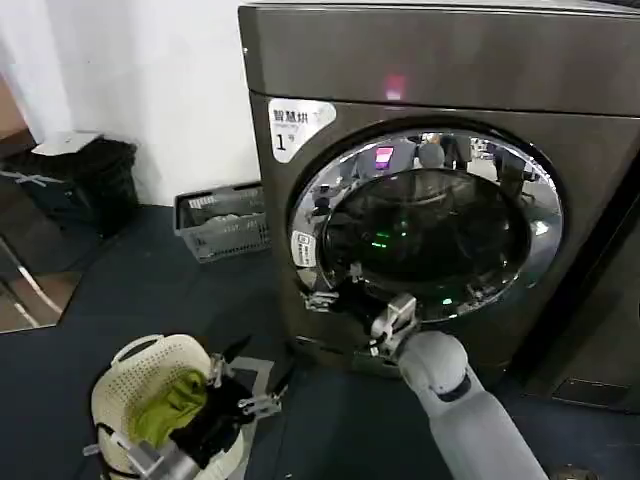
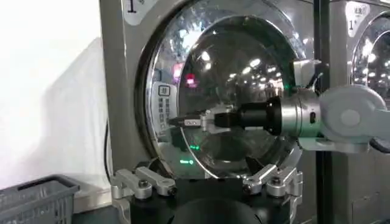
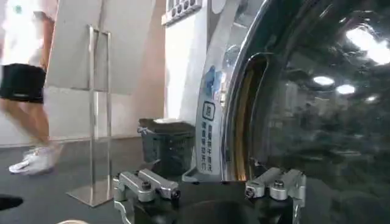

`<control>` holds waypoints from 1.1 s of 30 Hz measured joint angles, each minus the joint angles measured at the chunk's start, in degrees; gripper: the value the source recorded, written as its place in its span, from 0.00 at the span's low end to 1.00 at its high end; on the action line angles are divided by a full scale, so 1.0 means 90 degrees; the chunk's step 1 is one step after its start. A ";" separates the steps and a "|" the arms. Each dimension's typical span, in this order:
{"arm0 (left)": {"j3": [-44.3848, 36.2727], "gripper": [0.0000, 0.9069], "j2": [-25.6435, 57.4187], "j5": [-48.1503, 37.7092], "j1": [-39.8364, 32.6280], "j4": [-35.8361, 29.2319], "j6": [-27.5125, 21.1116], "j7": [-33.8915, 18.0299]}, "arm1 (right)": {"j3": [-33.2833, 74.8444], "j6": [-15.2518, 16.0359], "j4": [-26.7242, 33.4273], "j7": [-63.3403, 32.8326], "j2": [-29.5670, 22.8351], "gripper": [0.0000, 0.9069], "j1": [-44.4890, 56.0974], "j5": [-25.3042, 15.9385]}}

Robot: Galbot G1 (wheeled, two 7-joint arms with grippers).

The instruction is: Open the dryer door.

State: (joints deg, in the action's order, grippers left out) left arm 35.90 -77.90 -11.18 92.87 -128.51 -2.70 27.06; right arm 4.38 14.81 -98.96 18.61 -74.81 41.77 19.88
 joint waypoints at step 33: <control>0.0001 1.00 0.0023 -0.0002 0.0021 -0.0059 -0.0008 -0.0001 | -0.0391 -0.0009 0.0507 -0.0063 -0.0373 1.00 -0.0601 0.0096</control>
State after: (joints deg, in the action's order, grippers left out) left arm 35.91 -77.69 -11.20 93.06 -129.05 -2.77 27.05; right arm 0.86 14.73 -94.40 18.04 -78.17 36.37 20.74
